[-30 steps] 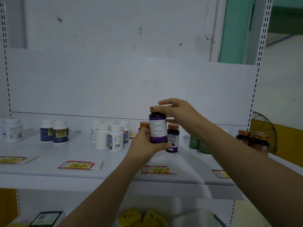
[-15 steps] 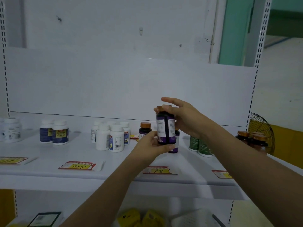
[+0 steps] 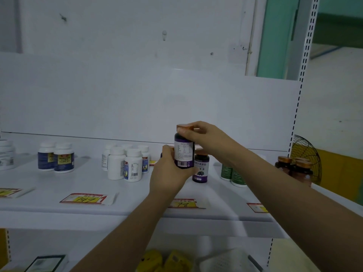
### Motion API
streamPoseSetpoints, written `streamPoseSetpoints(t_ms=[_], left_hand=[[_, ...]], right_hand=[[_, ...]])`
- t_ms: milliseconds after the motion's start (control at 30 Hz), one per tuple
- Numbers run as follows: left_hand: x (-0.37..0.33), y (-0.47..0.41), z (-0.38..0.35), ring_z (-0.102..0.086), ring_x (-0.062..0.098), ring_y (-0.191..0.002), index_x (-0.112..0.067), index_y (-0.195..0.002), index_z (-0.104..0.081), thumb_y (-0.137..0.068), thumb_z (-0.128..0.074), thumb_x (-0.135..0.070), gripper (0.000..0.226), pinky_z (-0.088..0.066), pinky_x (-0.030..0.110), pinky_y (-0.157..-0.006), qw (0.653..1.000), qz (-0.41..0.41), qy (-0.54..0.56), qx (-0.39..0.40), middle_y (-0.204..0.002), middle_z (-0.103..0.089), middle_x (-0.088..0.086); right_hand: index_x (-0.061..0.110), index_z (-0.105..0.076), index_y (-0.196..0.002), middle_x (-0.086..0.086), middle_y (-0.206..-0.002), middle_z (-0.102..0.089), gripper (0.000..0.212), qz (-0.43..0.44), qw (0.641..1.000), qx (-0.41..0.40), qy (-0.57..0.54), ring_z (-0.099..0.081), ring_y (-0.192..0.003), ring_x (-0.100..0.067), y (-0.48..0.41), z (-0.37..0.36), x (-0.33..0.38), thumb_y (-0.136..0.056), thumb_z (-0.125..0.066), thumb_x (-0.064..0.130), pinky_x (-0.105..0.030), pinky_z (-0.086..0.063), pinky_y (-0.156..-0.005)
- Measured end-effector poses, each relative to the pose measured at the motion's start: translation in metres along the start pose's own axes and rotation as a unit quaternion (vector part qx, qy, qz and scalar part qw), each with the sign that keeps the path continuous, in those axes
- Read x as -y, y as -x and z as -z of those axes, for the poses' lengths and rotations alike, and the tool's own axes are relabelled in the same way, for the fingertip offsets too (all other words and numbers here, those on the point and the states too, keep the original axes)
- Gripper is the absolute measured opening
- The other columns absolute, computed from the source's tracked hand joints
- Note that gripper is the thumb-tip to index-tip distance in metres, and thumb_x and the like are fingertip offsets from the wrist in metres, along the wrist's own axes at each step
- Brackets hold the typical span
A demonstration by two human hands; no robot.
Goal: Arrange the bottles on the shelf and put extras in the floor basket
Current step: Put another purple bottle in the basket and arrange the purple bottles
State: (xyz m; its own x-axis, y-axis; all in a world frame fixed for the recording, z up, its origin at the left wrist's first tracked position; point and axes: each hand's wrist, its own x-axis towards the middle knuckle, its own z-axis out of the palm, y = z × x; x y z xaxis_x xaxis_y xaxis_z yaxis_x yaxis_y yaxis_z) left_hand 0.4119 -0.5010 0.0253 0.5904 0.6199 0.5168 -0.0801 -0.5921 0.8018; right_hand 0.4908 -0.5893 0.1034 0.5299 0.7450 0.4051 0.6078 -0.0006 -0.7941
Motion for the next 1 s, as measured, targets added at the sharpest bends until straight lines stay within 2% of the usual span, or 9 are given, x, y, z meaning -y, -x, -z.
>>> streamPoseSetpoints(t_ms=[100,200,300,433,567,700,800,900,1000], left_hand=[[0.001,-0.007,0.005,-0.057,0.014,-0.093,-0.018,-0.113,-0.041,-0.071,-0.081,-0.026,0.059,-0.051,0.026,-0.078,0.998,0.024,0.035,0.042,-0.105,-0.056,-0.004],[0.003,-0.016,0.012,-0.058,0.01,-0.092,-0.024,-0.117,-0.046,-0.077,-0.076,-0.021,0.049,-0.045,0.015,-0.069,0.995,0.001,0.058,0.079,-0.102,-0.059,-0.008],[0.003,-0.026,0.015,-0.06,0.015,-0.1,-0.022,-0.115,-0.055,-0.08,-0.072,-0.014,0.04,-0.047,0.019,-0.076,0.996,-0.054,0.057,0.047,-0.105,-0.065,-0.004],[-0.003,-0.029,0.013,-0.057,0.016,-0.097,-0.019,-0.118,-0.056,-0.086,-0.06,-0.001,0.038,-0.046,0.016,-0.074,0.991,-0.117,0.057,-0.025,-0.107,-0.062,-0.004],[-0.005,-0.029,0.013,-0.058,0.02,-0.103,-0.021,-0.114,-0.057,-0.083,-0.062,-0.001,0.037,-0.054,0.039,-0.084,0.99,-0.122,0.06,-0.039,-0.108,-0.062,-0.004],[-0.016,-0.026,0.019,-0.059,0.017,-0.106,-0.023,-0.118,-0.059,-0.074,-0.078,-0.027,0.047,-0.048,0.036,-0.093,0.996,-0.067,0.04,0.042,-0.115,-0.064,-0.005],[-0.03,-0.019,0.022,-0.057,0.009,-0.099,-0.022,-0.116,-0.057,-0.079,-0.069,-0.041,0.044,-0.041,0.026,-0.082,0.992,-0.008,0.051,0.114,-0.107,-0.061,-0.009],[-0.04,-0.018,0.02,-0.056,0.013,-0.103,-0.019,-0.114,-0.058,-0.08,-0.063,-0.052,0.048,-0.039,0.032,-0.092,0.982,0.041,0.109,0.146,-0.109,-0.064,-0.002],[-0.043,-0.018,0.016,-0.061,0.017,-0.109,-0.021,-0.123,-0.058,-0.069,-0.057,-0.068,0.071,-0.039,0.037,-0.101,0.971,0.064,0.157,0.172,-0.105,-0.071,0.0]], right_hand=[[0.026,-0.057,-0.112,0.009,-0.104,-0.062,0.039,0.028,0.999,-0.022,0.016,-0.063,-0.092,-0.008,0.003,-0.002,-0.002,-0.078,-0.075,0.03,-0.021,-0.052,-0.07],[0.03,-0.057,-0.109,0.013,-0.11,-0.062,0.042,0.106,0.993,-0.04,0.042,-0.059,-0.104,-0.007,0.01,-0.001,-0.005,-0.074,-0.079,0.025,-0.017,-0.048,-0.08],[0.03,-0.057,-0.108,0.017,-0.109,-0.062,0.048,0.167,0.984,-0.044,0.034,-0.055,-0.11,-0.001,0.018,-0.006,-0.01,-0.069,-0.083,0.019,-0.019,-0.044,-0.093],[0.028,-0.056,-0.111,0.015,-0.116,-0.059,0.055,0.245,0.962,-0.078,0.088,-0.055,-0.111,-0.003,0.023,-0.013,-0.016,-0.067,-0.085,0.013,-0.021,-0.046,-0.095],[0.027,-0.057,-0.114,0.014,-0.121,-0.059,0.054,0.286,0.948,-0.098,0.097,-0.054,-0.113,-0.002,0.025,-0.011,-0.017,-0.069,-0.083,0.014,-0.02,-0.046,-0.096],[0.033,-0.051,-0.124,0.012,-0.12,-0.059,0.054,0.228,0.966,-0.115,0.033,-0.059,-0.108,-0.005,0.022,0.0,-0.002,-0.078,-0.077,0.023,-0.021,-0.05,-0.091],[0.038,-0.047,-0.127,0.006,-0.11,-0.063,0.05,0.143,0.98,-0.138,-0.002,-0.064,-0.096,-0.007,0.009,0.017,0.011,-0.082,-0.07,0.037,-0.023,-0.055,-0.08],[0.027,-0.062,-0.109,-0.001,-0.101,-0.068,0.033,0.053,0.99,-0.127,-0.001,-0.068,-0.091,-0.015,-0.006,0.024,0.017,-0.083,-0.068,0.045,-0.031,-0.058,-0.077],[0.016,-0.065,-0.094,-0.005,-0.093,-0.07,0.035,-0.05,0.991,-0.121,0.012,-0.07,-0.082,-0.019,-0.013,0.024,0.017,-0.08,-0.068,0.049,-0.03,-0.059,-0.073]])
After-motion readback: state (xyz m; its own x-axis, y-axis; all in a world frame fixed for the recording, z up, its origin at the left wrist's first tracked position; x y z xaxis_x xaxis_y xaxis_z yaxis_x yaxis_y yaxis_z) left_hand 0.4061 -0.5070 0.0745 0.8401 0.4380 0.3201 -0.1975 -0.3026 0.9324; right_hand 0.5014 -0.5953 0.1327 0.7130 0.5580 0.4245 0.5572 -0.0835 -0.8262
